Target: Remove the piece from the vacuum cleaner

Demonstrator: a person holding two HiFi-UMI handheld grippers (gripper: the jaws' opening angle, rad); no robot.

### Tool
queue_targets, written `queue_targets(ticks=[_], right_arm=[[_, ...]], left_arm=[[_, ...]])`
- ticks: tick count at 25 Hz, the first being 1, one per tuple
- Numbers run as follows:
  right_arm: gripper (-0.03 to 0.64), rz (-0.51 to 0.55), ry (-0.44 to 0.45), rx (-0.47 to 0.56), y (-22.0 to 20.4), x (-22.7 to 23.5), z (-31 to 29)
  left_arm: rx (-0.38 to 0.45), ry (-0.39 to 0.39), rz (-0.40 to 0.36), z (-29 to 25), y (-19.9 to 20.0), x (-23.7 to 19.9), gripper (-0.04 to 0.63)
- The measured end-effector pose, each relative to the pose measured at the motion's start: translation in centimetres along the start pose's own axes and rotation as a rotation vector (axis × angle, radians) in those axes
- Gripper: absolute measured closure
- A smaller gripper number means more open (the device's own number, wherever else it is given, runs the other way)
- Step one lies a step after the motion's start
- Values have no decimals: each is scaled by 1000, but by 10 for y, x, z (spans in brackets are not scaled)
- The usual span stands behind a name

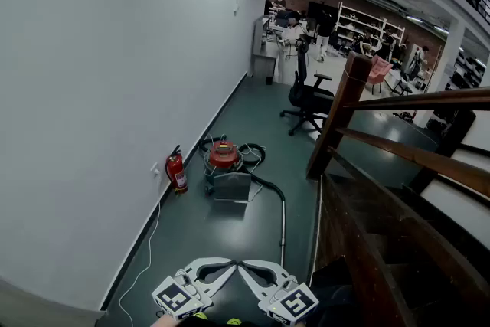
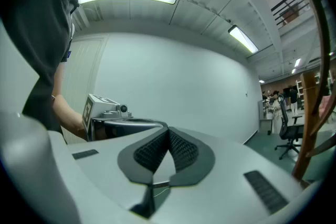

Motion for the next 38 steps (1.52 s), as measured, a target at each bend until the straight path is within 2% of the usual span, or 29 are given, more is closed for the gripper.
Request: queue_targets(ticks=[7, 11, 17, 25, 38], right_arm=[[603, 3, -4, -15, 2, 2, 1], [603, 1, -7, -25, 2, 2, 4], [603, -16, -15, 3, 0, 2, 9], [603, -32, 27, -10, -4, 2, 16], [601, -22, 43, -30, -17, 0, 39]], left_arm=[[-32, 11, 10, -2, -6, 0, 586], [-82, 24, 19, 1, -13, 2, 586], [-26, 26, 4, -5, -6, 8, 586], [-89, 57, 19, -2, -17, 16, 586], [-115, 84, 50, -7, -30, 40, 586]])
Point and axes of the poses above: the fingertips, and each gripper's own axes: z backward along the fingers, x to its right, y out of its top, the point moved 6 cm from there along z, backward along the fingers, and after that the axes turned 5 degrees about x, right-handed, at the moved point
